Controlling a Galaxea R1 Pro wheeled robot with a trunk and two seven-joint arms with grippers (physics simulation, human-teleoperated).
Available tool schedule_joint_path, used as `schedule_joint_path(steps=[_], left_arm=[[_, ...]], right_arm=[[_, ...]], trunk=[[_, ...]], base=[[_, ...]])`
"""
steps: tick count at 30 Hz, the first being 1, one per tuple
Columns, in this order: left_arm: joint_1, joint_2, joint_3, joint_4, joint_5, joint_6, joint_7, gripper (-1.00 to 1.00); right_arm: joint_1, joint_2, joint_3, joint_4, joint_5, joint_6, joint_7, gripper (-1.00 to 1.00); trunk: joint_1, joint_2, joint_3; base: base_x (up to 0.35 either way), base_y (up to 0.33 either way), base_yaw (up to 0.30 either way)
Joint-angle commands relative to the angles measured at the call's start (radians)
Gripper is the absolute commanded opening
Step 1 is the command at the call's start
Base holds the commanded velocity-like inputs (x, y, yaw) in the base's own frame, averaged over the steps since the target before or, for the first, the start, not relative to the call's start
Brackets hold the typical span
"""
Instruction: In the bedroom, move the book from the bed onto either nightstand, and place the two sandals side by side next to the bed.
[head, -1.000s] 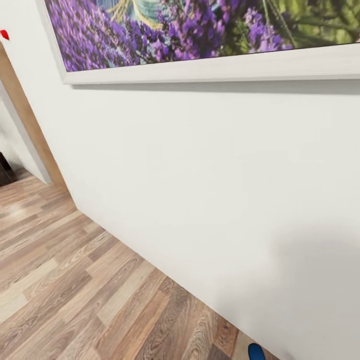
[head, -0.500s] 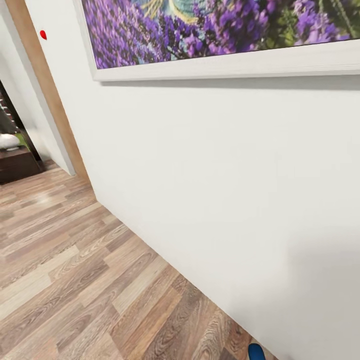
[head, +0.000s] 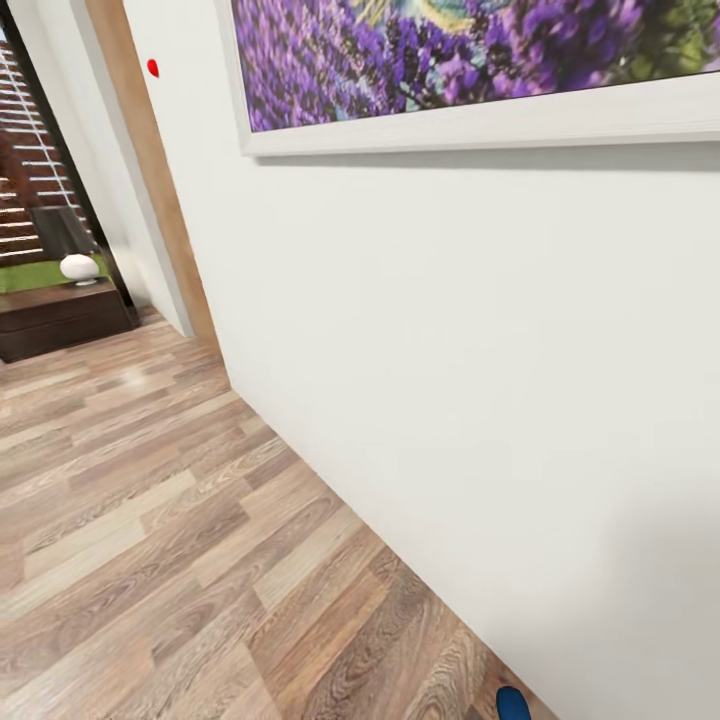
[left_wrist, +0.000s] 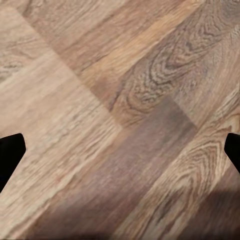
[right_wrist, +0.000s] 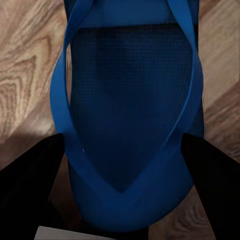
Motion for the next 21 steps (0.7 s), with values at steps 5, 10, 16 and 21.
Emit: schedule_joint_path(steps=[5,10,16,21], left_arm=[[-0.001,0.001,-0.004,0.001,0.010,-0.002,-0.004,1.00],[-0.001,0.001,-0.005,0.000,0.008,-0.002,-0.004,1.00],[-0.003,0.001,-0.003,-0.039,0.006,0.000,-0.007,1.00],[-0.006,0.001,-0.002,-0.159,0.007,0.048,-0.006,1.00]], right_arm=[[0.000,-0.001,0.008,0.000,-0.010,-0.002,0.003,-1.00],[0.000,-0.001,0.008,-0.001,-0.010,-0.002,0.004,-1.00],[-0.001,-0.001,0.004,-0.021,-0.009,0.014,0.009,-1.00],[-0.003,-0.001,0.005,-0.164,-0.007,0.046,0.008,-1.00]], trunk=[[0.000,0.000,-0.005],[0.000,0.000,-0.009],[0.000,0.000,-0.014],[0.000,0.000,-0.019]], base=[[0.000,0.000,0.239],[0.000,0.000,0.239],[0.000,0.000,0.239],[0.000,0.000,0.240]])
